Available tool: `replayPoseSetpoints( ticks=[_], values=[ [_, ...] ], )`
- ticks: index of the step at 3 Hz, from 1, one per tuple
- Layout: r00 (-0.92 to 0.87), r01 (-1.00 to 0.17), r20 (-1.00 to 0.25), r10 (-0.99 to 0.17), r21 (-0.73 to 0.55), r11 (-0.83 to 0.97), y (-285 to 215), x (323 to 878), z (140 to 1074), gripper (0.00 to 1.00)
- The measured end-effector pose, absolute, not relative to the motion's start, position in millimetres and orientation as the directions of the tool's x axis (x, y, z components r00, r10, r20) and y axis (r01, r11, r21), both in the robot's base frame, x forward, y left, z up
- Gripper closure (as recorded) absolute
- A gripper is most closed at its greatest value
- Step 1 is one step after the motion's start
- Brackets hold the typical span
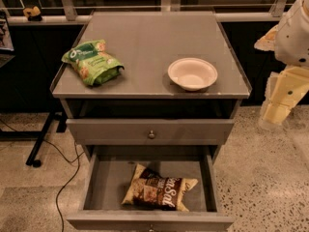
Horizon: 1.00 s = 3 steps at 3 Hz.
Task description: Pick brown chip bag from middle drawer and place on counter
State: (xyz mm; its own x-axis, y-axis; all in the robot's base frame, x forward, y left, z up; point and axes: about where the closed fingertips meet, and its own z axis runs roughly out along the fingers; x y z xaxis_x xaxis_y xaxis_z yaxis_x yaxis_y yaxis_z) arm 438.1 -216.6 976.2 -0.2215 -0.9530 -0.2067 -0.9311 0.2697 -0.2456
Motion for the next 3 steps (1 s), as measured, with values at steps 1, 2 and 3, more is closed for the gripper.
replayPoseSetpoints(
  ticks=[1, 2, 3],
  values=[
    [-0.221, -0.931, -0.207, -0.953, -0.246, 0.270, -216.6, 438.2, 976.1, 0.00],
    [-0.237, -0.926, -0.248, -0.939, -0.235, 0.296, -216.8, 442.4, 955.4, 0.00],
    [-0.240, -0.928, -0.309, -0.920, -0.206, 0.312, -212.1, 447.3, 923.3, 0.00]
  ],
)
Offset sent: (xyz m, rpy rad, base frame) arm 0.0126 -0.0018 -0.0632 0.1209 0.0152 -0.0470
